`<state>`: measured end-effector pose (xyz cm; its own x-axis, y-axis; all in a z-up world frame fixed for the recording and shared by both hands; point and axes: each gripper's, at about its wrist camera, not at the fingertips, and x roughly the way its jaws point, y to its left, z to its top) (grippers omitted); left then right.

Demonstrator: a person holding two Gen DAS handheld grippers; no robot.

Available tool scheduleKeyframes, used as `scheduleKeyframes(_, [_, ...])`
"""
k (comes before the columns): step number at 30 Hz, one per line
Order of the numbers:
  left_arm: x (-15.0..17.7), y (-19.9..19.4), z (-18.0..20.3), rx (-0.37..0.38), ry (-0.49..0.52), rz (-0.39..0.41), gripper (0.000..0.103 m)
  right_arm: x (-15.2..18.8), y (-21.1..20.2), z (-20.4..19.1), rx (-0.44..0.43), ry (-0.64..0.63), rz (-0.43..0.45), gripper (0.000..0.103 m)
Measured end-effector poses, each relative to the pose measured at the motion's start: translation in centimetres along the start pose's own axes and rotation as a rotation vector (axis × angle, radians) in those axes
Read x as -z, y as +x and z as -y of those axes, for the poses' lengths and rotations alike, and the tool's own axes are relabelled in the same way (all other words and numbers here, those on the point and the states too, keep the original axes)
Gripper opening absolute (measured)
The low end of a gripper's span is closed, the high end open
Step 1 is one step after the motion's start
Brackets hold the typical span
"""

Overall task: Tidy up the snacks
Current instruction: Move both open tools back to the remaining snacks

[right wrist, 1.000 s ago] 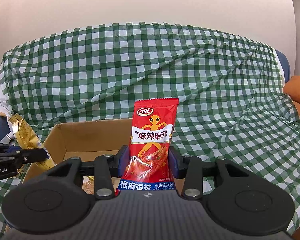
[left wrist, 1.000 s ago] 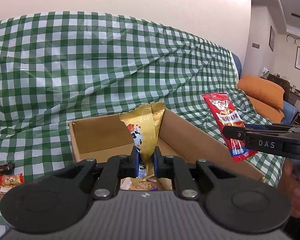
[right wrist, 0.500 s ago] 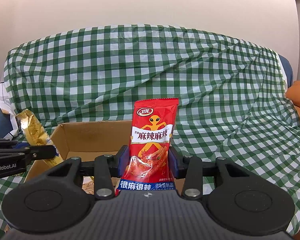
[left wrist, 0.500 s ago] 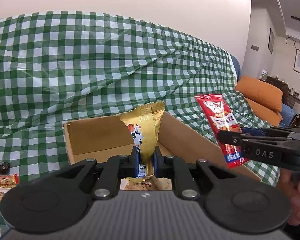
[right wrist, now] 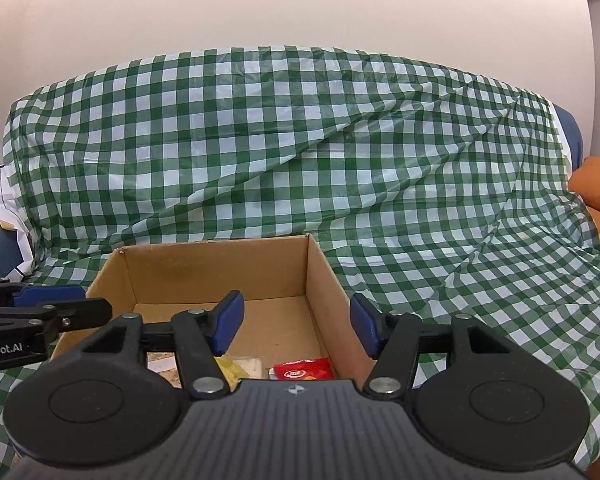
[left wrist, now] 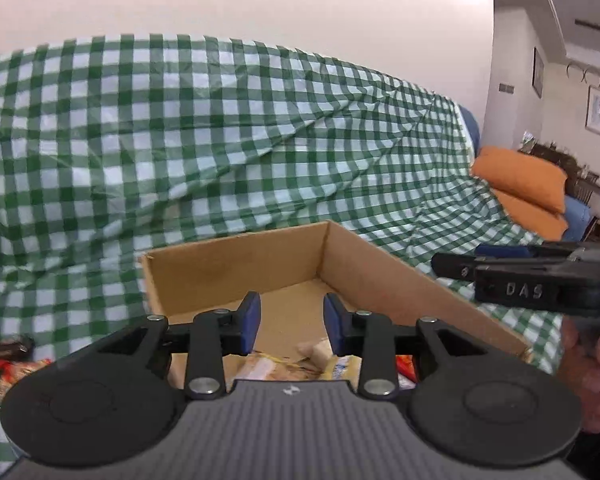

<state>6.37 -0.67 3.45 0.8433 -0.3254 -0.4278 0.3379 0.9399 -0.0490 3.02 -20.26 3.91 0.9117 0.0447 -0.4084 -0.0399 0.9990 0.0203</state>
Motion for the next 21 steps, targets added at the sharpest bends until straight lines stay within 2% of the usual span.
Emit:
scheduleKeyframes(6, [0.5,-1.6,-2.3,-0.065,0.034,-0.032,0.013,0.2,-0.2,-1.6,-0.025,-0.008,0.016,0.058])
scheduleKeyframes(7, [0.5,-2.0,-3.0,-0.076,0.034,-0.042,0.012,0.2,-0.2,-1.9,-0.03,-0.008,0.021,0.056])
scheduleKeyframes(9, [0.8,-2.7,-4.5,-0.096,0.029,-0.057,0.012,0.2,-0.2,-2.5,-0.048,-0.003,0.024,0.042])
scheduleKeyframes(12, [2.4,-3.5,-7.1,-0.135,0.032,-0.078,0.012,0.2,-0.2,-3.5,-0.075,0.005,0.024,0.033])
scheduleKeyframes(14, [3.3,-3.2,-9.0,-0.227,0.031,-0.144,0.008,0.3,-0.1,-4.2,-0.093,0.008,0.022,0.033])
scheduleKeyframes(17, [3.9,-3.6,-11.8,-0.294,0.007,-0.153,0.009,0.3,0.2,-5.3,-0.118,-0.003,0.021,0.033])
scheduleKeyframes(21, [4.9,-2.6,-15.3,-0.424,0.012,-0.215,0.009,0.2,0.5,-6.4,-0.153,-0.006,0.014,0.033])
